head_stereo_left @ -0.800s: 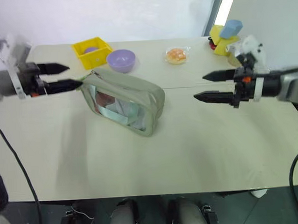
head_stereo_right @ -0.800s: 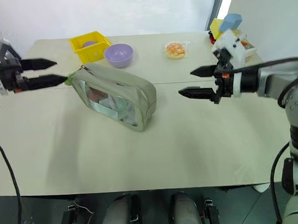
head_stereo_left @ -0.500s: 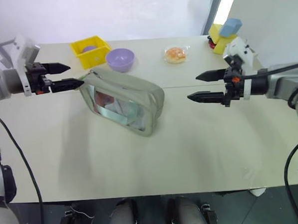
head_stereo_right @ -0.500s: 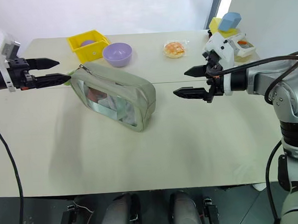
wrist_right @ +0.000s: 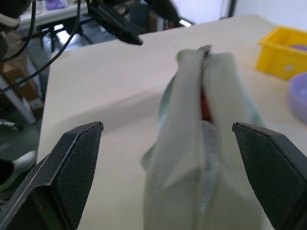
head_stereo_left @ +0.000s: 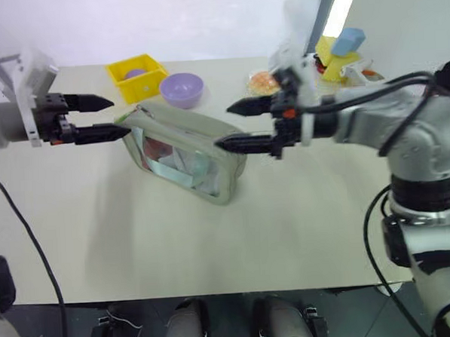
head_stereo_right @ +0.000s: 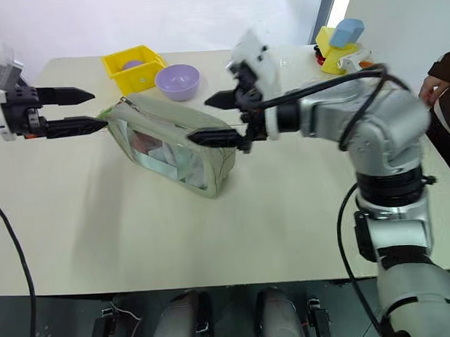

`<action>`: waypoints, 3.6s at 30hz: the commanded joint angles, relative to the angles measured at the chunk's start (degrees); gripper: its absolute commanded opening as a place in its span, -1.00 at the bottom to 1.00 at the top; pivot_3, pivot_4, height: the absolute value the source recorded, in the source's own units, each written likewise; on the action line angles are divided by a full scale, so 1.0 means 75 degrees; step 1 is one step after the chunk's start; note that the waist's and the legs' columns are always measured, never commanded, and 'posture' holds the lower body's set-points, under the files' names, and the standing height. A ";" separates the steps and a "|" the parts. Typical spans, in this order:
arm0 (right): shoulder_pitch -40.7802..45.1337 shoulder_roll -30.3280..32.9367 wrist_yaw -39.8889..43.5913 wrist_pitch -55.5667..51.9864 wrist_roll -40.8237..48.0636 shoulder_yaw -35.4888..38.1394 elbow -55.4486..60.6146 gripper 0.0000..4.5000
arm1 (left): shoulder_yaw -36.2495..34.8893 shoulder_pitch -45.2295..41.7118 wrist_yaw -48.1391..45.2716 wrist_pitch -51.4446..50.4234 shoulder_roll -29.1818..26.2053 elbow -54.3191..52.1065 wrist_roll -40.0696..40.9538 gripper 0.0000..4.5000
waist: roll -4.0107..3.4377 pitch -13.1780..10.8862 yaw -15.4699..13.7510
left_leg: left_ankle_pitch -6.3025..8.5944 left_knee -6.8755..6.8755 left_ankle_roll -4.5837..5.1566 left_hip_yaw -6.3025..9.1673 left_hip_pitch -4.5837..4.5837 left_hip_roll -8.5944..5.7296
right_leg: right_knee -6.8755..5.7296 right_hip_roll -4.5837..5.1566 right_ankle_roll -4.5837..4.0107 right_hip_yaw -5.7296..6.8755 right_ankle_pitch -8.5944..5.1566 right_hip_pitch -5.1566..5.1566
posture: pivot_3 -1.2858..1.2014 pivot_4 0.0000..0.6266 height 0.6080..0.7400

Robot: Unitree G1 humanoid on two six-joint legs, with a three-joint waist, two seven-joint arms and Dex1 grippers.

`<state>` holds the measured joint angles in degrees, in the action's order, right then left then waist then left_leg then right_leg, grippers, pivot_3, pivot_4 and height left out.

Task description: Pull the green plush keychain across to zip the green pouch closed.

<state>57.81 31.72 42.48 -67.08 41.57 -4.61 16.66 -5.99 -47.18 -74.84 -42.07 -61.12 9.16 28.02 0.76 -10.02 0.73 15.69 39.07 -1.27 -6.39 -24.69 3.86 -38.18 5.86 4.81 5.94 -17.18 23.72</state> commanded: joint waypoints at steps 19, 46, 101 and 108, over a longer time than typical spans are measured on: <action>-0.0475 0.1891 0.1942 0.4053 -0.3482 -0.2067 -0.0701 -0.98 | -0.0876 0.0943 0.1165 -0.0303 0.0081 -0.1293 0.0613 1.00 | 0.0003 0.0000 -0.0042 | 0.0002 0.0007 0.0003 0.0002 -0.0003 -0.0004 | 0.0007 0.0001 0.0001 -0.0001 0.0000 -0.0004 | 0.03 -0.52 0.98; 0.0283 0.0805 0.2639 0.4324 -0.3841 -0.1355 -0.1954 0.17 | -0.1042 0.1091 0.1425 -0.0065 0.0088 -0.0808 0.0475 1.00 | 0.0002 0.0000 0.0024 | -0.0003 0.0003 -0.0006 -0.0004 0.0017 0.0003 | -0.0004 -0.0004 0.0001 -0.0001 0.0000 -0.0009 | 0.03 -0.52 0.98; -0.0348 0.0449 0.2763 0.4271 -0.4105 -0.1656 -0.1447 -1.00 | -0.0086 0.0307 0.1947 0.0054 0.1279 -0.2007 0.0490 -0.98 | 0.0002 0.0002 0.0018 | -0.0004 0.0007 -0.0006 -0.0005 0.0024 -0.0001 | -0.0005 -0.0001 0.0002 -0.0002 0.0001 -0.0021 | 0.03 -0.52 0.98; -0.0332 0.0269 0.2629 0.4204 -0.4155 -0.1659 -0.1378 -1.00 | 0.0620 0.0436 0.2099 0.0552 0.1573 -0.2252 -0.0083 -0.98 | 0.0002 0.0003 0.0025 | -0.0006 0.0005 -0.0011 -0.0005 0.0029 0.0000 | -0.0007 -0.0004 0.0002 -0.0006 0.0001 -0.0021 | 0.03 -0.52 0.98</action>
<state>54.64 34.43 62.60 -35.93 10.13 -17.62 3.74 -1.62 -44.10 -59.05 -40.32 -48.49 -6.86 29.18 0.77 -10.00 0.92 15.64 39.10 -1.35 -6.42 -24.47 3.86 -38.23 5.83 4.82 5.90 -17.17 23.56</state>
